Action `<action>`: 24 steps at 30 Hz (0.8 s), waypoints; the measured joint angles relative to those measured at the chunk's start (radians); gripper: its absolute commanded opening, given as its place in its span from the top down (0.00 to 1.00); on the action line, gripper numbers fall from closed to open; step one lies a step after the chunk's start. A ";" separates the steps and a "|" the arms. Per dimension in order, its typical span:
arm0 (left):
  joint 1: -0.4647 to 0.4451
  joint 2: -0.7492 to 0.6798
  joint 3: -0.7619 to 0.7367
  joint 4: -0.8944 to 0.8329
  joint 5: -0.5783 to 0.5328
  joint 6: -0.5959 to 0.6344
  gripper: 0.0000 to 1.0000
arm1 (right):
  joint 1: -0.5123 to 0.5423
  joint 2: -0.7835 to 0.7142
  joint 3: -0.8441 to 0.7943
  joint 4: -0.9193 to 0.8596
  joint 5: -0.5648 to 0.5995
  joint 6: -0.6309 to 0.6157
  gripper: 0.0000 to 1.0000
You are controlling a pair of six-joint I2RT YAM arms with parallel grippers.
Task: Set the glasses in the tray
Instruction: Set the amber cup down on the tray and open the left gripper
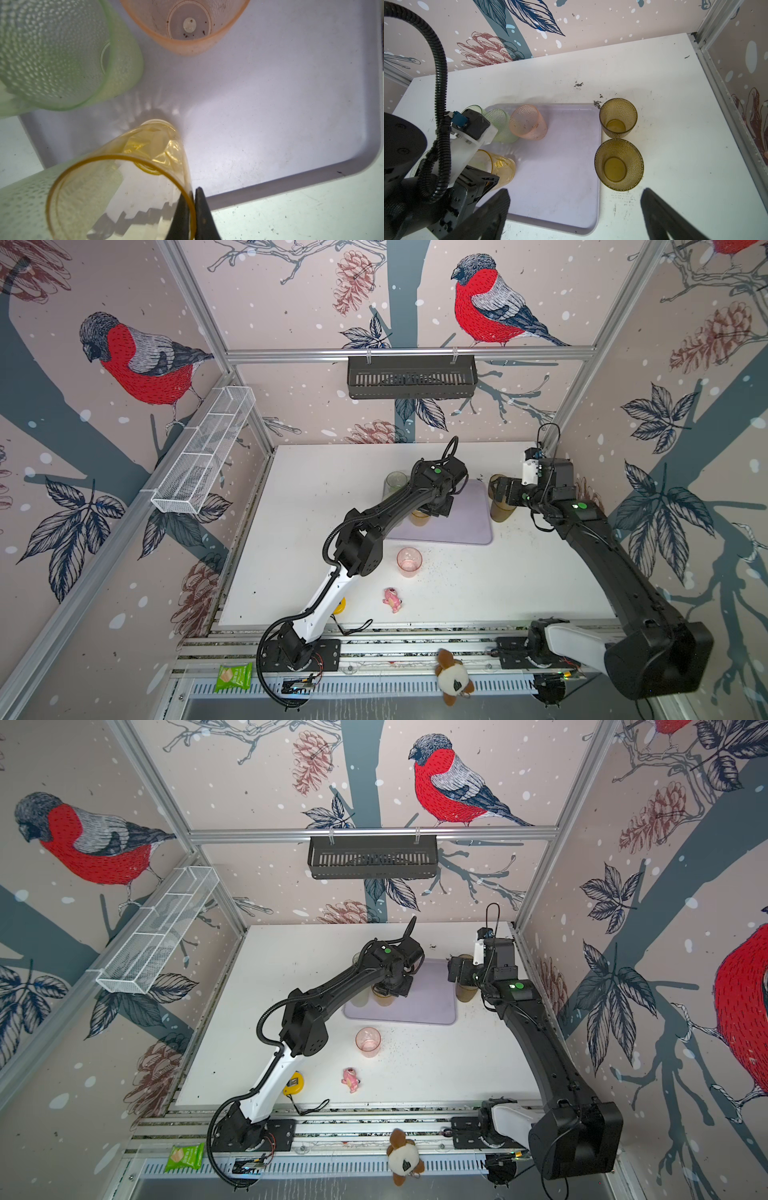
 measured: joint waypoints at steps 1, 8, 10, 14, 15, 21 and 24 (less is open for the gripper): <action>0.000 0.000 0.000 0.000 0.000 0.000 0.94 | 0.000 0.000 0.000 0.000 0.000 0.000 0.01; 0.000 0.000 0.000 0.000 0.000 0.000 0.92 | 0.000 -0.002 0.000 0.000 0.000 0.000 0.00; 0.000 0.000 0.000 0.000 0.000 0.000 0.92 | 0.000 -0.002 0.000 0.000 0.001 0.000 0.00; 0.000 0.000 0.000 0.000 -0.001 0.000 0.90 | 0.000 -0.005 0.000 -0.001 0.007 0.000 0.01; 0.000 0.000 -0.001 -0.002 -0.002 0.000 0.90 | 0.000 -0.006 0.000 -0.001 0.007 0.000 0.00; 0.000 0.001 -0.003 -0.018 -0.003 -0.001 0.86 | 0.000 -0.008 0.001 -0.003 0.008 0.000 0.01; 0.000 0.001 -0.003 -0.019 -0.003 -0.001 0.86 | 0.000 -0.010 0.002 -0.008 0.012 0.000 0.01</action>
